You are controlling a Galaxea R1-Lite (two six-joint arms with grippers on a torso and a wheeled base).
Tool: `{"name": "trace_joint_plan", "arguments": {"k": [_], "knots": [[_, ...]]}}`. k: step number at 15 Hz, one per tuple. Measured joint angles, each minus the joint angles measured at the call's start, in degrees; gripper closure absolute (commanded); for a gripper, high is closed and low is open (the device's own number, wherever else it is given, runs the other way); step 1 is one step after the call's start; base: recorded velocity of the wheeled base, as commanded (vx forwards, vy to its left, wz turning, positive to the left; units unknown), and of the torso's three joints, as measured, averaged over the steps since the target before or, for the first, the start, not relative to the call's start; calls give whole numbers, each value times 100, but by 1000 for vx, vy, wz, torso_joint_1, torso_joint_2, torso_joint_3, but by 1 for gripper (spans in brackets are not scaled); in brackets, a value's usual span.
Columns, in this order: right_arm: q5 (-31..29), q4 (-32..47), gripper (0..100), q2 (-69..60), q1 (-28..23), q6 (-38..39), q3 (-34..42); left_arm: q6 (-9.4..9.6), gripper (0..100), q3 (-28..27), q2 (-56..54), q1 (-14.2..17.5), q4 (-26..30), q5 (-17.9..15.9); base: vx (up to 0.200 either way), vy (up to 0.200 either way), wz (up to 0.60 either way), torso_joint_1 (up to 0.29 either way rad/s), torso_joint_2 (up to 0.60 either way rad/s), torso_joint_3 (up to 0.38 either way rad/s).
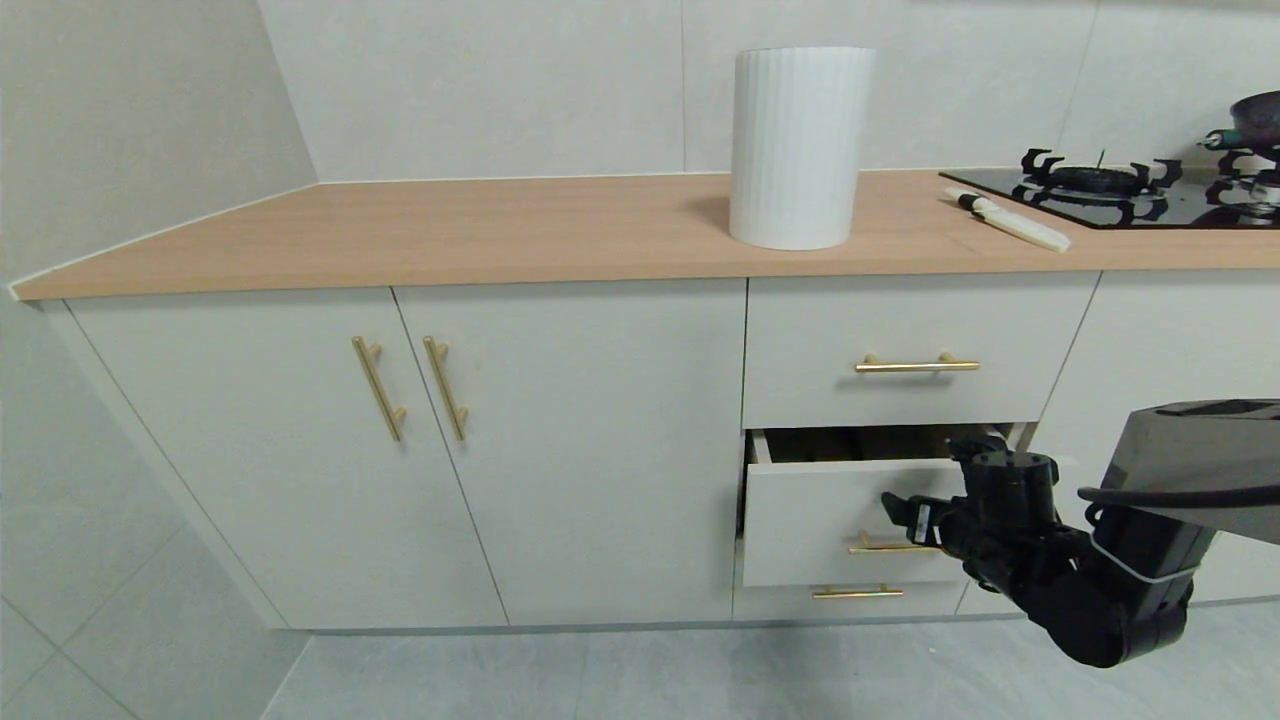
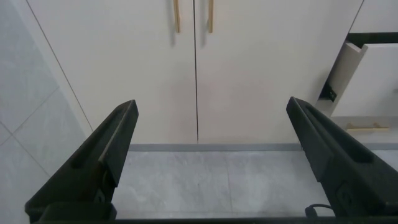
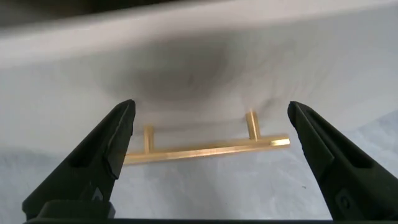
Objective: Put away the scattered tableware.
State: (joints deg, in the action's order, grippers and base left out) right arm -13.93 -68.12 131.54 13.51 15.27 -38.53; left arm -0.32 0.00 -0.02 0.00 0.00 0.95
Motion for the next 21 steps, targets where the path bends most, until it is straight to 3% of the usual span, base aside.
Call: {"name": "trace_joint_plan", "arguments": {"k": [11, 21], "knots": [[-295, 2, 0, 427, -130, 933, -1196, -1, 0, 0, 0, 0, 0, 0, 0, 0, 0, 0, 0, 0], [-350, 41, 0, 866, -351, 961, -1869, -1, 0, 0, 0, 0, 0, 0, 0, 0, 0, 0, 0, 0]]}}
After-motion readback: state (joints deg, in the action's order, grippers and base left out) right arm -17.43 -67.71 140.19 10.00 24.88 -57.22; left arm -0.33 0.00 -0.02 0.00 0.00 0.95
